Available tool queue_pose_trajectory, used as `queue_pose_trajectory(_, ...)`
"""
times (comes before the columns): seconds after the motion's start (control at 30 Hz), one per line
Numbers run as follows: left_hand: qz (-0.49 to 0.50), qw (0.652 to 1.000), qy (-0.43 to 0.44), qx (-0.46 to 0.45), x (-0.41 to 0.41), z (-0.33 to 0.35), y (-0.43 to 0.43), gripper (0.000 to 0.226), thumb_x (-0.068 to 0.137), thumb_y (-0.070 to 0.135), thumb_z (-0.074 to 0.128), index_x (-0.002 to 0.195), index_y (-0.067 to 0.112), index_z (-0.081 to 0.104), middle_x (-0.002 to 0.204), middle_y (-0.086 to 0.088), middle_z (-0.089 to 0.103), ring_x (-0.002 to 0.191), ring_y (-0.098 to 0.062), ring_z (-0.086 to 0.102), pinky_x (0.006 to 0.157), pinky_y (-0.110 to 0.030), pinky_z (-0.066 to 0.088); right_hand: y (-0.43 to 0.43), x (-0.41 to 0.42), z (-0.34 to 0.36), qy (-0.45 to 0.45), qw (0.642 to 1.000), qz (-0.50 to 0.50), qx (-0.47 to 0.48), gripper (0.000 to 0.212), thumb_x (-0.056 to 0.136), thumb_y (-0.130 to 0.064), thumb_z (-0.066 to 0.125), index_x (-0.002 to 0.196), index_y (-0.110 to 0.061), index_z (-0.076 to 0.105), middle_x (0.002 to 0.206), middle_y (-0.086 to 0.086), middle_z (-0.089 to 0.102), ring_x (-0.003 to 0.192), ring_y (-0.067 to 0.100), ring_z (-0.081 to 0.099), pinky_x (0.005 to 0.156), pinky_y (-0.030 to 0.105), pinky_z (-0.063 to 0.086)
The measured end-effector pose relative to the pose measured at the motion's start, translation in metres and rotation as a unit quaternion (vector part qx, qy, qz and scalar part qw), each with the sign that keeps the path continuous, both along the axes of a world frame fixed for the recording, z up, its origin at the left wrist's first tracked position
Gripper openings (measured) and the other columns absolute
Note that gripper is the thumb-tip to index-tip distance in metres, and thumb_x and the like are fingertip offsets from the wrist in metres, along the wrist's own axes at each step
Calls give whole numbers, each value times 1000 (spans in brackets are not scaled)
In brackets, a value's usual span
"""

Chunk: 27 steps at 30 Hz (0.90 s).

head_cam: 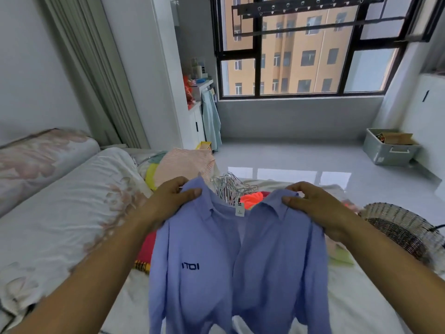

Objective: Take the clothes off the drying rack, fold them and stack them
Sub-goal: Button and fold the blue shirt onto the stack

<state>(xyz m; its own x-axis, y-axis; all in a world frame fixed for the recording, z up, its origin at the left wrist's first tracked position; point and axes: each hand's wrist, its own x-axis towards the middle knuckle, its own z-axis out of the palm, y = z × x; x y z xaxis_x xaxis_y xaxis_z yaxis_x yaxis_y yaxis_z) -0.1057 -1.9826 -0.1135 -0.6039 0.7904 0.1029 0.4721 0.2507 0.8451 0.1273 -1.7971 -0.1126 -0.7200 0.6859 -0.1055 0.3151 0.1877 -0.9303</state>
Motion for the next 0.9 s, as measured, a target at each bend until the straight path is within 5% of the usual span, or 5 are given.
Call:
queue_pose_trajectory(0.17,-3,993,-44,-113,-35,-91,37,37,86,36,64,71,8,45,68,-8,39,62,-17,39,59,-38,33,14,-34,-87,-69,995,-17,-65,5,92,-8,54,92,-12,57,93,10,58,79,17,55,69,27,48)
queue_pose_trajectory(0.53,-17,955,-105,-277,-127,-292,129,34,82,34,58,62,17,36,62,1,37,55,-10,34,49,-24,26,91,-139,-296,-220,954,-143,-141,31,90,-5,53,112,16,49,103,39,54,78,36,54,69,37,43)
queue_pose_trajectory(0.67,37,953,-131,-272,-166,-346,173,25,89,17,58,69,13,44,67,-1,45,63,-15,43,53,-23,31,128,-182,-350,-225,955,-166,-97,26,87,-10,53,96,14,51,74,16,49,69,25,47,60,29,32)
queue_pose_trajectory(0.8,94,955,-183,-212,-178,-391,200,18,89,10,58,104,2,51,94,-6,53,88,-22,50,74,-29,39,146,-204,-395,-229,950,-213,19,24,91,-12,54,112,-1,52,98,11,56,93,29,53,78,39,43)
queue_pose_trajectory(0.9,34,948,-191,-253,-159,-431,195,13,87,3,55,81,15,53,82,-5,57,76,-20,52,68,-29,42,134,-207,-433,-237,963,-129,27,4,92,-7,52,91,-6,56,87,7,53,77,23,51,68,34,38)
